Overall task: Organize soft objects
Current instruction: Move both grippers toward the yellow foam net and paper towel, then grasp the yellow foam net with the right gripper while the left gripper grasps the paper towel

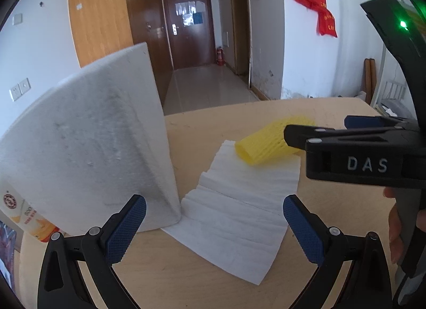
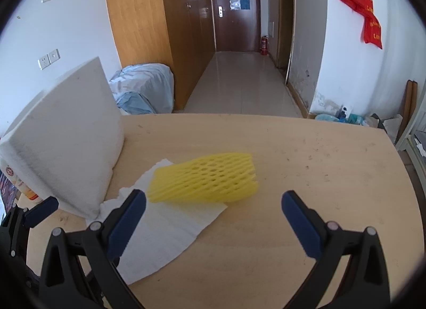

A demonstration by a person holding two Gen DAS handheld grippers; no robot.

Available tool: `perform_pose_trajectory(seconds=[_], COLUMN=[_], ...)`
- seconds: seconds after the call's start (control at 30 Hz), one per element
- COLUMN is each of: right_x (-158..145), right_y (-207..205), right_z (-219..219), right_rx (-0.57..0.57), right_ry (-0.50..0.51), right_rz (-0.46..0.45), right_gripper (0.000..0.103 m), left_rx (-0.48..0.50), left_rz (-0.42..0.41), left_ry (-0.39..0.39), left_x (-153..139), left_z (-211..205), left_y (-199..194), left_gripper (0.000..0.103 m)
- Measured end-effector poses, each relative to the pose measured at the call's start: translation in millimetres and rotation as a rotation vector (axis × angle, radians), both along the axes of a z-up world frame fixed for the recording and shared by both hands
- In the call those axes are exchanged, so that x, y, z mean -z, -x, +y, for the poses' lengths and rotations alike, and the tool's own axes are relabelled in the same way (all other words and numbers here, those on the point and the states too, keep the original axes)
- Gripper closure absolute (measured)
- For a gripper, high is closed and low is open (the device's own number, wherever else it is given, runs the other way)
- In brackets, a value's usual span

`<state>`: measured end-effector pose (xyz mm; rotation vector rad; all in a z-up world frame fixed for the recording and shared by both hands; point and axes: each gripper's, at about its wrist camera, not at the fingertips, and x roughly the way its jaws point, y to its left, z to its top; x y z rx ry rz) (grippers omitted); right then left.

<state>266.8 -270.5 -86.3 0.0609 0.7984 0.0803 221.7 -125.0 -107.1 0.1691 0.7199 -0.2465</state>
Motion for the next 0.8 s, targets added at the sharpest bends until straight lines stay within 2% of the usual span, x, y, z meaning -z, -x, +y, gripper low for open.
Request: perform_pose_trajectory(seconds=[0.33,0.53,0.6,0.73,0.8], right_x=[8,13,13,15,16], right_y=[-9,-16,-18,-20,-21], right_z=[-11,-13,-12,-12,-15], right_rx=[0.022,0.036,0.037,0.041,0.04], right_ry=[-0.017,-0.013,-0.002,0.011,0.007], right_rz=[0.026,0.036,0.035,0.038,0.035], right_gripper=[0.0,0.0,0.0,0.0,0.0], left_rx=[0.038,0.054,0.06,0.076,0.082], left_rz=[0.038,0.05,0.051,0.111,0.128], left_ry=[0.018,-0.007,-0.019,-0.02,-0.027], left_x=[7,10,11,20,23], left_z=[-3,-8,-10,-13,-14], left_y=[-1,-2,-2,-7,-9], left_gripper=[0.001,0.007,0.015,0.032,0.037])
